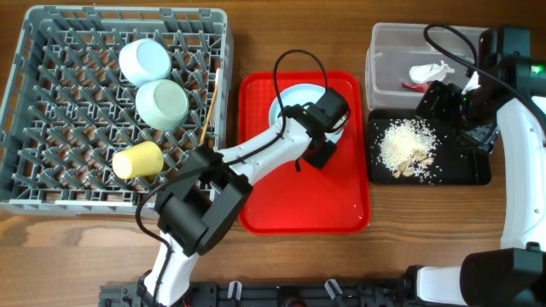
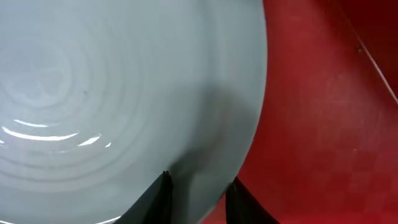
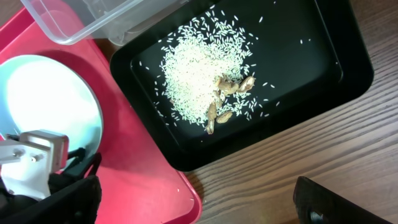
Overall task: Sort waste into correct bins and load items into the dishwasher rack
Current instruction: 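Reach the left gripper to the light-blue plate and grasp its rim, then lift the plate and stand it upright in the dish rack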
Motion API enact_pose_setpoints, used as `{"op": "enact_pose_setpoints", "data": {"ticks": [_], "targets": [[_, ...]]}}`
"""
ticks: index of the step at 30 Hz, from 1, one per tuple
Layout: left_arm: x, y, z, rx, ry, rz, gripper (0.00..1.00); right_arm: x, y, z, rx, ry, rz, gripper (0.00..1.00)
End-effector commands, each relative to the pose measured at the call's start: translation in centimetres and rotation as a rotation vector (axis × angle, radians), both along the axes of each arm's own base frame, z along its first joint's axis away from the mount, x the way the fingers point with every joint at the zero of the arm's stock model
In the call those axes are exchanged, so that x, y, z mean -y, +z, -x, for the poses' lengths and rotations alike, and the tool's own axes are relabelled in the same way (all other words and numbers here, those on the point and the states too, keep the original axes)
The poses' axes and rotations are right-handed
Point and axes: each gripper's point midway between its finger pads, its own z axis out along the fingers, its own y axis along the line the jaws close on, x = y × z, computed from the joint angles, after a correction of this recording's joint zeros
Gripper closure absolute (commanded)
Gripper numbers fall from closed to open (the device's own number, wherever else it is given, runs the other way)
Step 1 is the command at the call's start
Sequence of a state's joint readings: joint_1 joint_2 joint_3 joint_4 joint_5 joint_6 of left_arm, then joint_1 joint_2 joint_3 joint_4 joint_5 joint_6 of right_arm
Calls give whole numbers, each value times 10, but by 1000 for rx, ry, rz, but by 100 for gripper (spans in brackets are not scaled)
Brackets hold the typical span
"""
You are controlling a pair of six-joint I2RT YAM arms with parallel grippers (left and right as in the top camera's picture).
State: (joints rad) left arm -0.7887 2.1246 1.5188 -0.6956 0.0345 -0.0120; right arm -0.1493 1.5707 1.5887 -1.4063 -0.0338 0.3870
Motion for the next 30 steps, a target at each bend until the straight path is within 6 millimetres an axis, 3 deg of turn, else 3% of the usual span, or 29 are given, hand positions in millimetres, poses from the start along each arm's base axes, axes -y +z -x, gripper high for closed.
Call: {"op": "enact_pose_setpoints", "data": {"ticks": [1,8,11,14,19,23,27,30], "targets": [[1,-2,2,3,-10,-13,76,-2,10,-3,39,20,-3,0],[-17,-18,5,39,1,-101,78,-2,10,-3,40,20,-3,0],[-20,-22,7,35,1,-104,89,-2,10,-3,39,20,-3,0],[-21,-21,4,50,5,-112,96,-2,10,-3,39,20,-3,0],[-19,-13,-1,74,10,-106,96,-2,10,-2,35,22,-3,0],[-8,28,-13,144,19,-33,96,-3,10,-2,36,21,-7,0],[1,112,-24,275,35,107,96,-3,10,-2,37,21,-10,0],[-13,180,-28,377,80,215,96,-3,10,-3,38,22,-10,0]]}}
